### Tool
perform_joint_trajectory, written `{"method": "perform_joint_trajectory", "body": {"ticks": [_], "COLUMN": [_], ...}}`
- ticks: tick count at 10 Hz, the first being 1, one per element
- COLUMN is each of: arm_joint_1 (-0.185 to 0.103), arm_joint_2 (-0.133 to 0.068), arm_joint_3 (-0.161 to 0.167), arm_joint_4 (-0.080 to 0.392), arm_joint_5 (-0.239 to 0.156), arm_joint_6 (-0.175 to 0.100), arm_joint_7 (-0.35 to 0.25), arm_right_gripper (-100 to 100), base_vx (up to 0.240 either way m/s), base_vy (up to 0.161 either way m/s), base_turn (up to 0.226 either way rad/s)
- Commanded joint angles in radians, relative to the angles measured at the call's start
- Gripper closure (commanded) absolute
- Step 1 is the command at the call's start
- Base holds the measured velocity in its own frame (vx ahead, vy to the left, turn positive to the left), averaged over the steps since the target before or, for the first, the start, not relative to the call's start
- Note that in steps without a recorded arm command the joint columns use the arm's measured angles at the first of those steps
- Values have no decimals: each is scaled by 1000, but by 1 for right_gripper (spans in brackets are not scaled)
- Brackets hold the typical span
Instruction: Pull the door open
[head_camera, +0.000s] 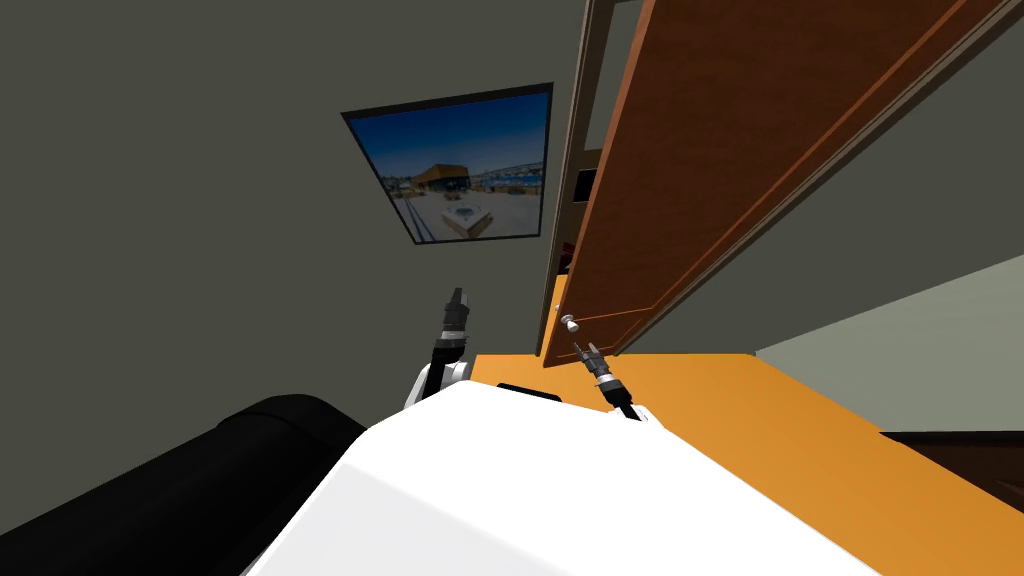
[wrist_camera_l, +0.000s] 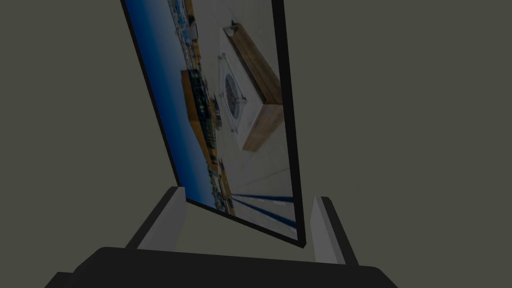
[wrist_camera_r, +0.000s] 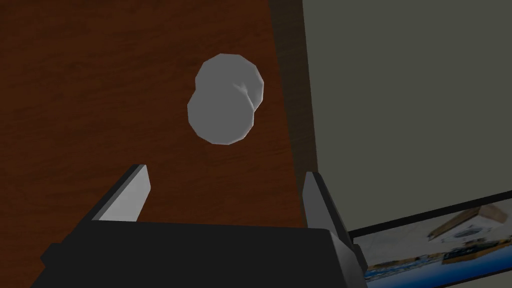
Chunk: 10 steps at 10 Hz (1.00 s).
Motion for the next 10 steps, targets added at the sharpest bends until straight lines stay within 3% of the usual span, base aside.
{"method": "perform_joint_trajectory", "body": {"ticks": [1,7,8,10], "arm_joint_1": [10,50,47,36], "arm_joint_2": [-6,-52,-47,-42], "arm_joint_3": [-4,-34,-31,-68], "arm_joint_4": [-7,-20,-21,-6], "arm_joint_5": [9,71,64,37], "arm_joint_6": [-9,-67,-60,-37], "arm_joint_7": [30,168,153,182], "arm_right_gripper": [-100,-100,-100,-100], "base_vx": [-9,-10,0,19], "base_vy": [2,0,0,-1], "base_turn": [-11,-27,0,360]}}
